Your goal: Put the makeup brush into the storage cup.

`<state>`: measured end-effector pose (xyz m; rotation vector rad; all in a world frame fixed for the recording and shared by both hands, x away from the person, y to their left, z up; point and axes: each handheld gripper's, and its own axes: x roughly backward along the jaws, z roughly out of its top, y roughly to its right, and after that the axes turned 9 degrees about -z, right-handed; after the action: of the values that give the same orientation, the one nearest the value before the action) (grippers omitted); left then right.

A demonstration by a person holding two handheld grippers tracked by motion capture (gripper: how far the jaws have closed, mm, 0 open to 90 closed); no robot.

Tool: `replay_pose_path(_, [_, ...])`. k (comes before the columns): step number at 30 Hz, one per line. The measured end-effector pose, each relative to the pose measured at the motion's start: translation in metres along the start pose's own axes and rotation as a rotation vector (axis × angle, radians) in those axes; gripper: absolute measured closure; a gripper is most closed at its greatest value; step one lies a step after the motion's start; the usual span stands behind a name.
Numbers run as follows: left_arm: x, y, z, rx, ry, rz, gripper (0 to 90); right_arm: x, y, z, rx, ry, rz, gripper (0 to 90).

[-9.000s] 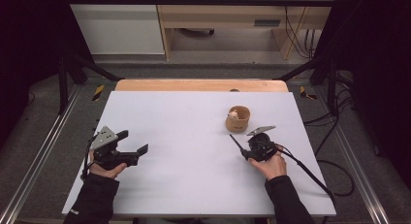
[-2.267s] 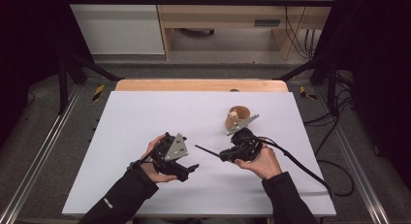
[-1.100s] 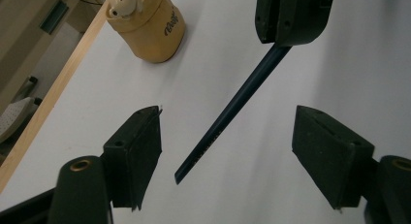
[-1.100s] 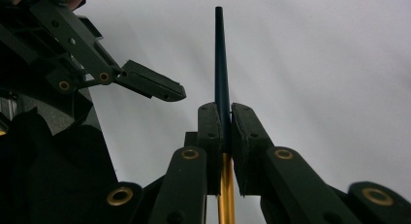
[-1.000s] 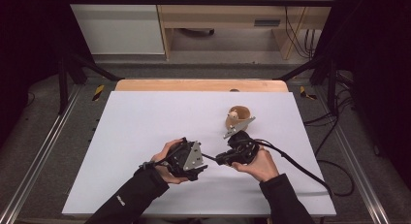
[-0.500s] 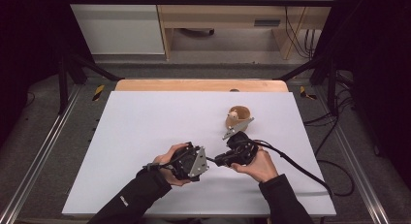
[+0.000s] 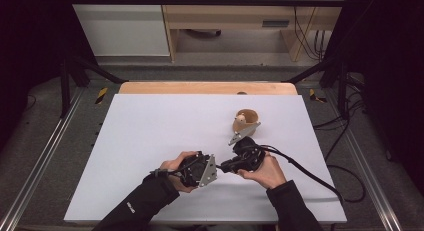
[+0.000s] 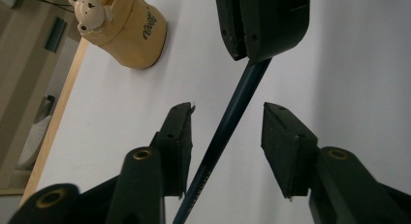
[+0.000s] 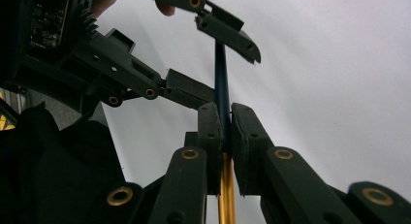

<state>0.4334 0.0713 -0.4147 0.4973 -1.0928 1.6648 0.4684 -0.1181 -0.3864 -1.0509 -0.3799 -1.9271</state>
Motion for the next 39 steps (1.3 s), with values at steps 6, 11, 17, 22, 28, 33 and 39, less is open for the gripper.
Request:
replay_pose_path(6, [0.0000, 0.0005, 0.0007, -0.011, -0.006, -0.008, 61.9, -0.0005, -0.0006, -0.0002, -0.003, -0.003, 0.004, 83.4])
replay_pose_path(11, [-0.0009, 0.0012, 0.0004, -0.021, -0.014, -0.016, 69.1, -0.0011, -0.0013, -0.0002, -0.005, -0.008, 0.007, 83.4])
replay_pose_path(17, [-0.0014, 0.0019, 0.0007, -0.034, -0.018, -0.017, 74.8, -0.0010, -0.0011, -0.0003, 0.000, -0.011, 0.008, 83.4])
replay_pose_path(22, [-0.0019, 0.0024, 0.0009, -0.041, -0.024, -0.018, 77.6, -0.0018, -0.0012, -0.0004, 0.001, -0.016, 0.012, 83.4])
replay_pose_path(28, [-0.0027, 0.0036, 0.0007, -0.061, -0.026, -0.025, 80.0, -0.0015, -0.0011, -0.0003, 0.000, -0.015, 0.017, 83.3])
replay_pose_path(33, [-0.0030, 0.0055, 0.0014, -0.088, -0.043, -0.032, 82.1, -0.0015, -0.0007, -0.0004, 0.004, -0.019, 0.021, 83.2])
replay_pose_path(39, [-0.0031, 0.0072, 0.0018, -0.110, -0.048, -0.021, 83.4, -0.0011, -0.0002, -0.0004, 0.007, -0.016, 0.026, 83.1])
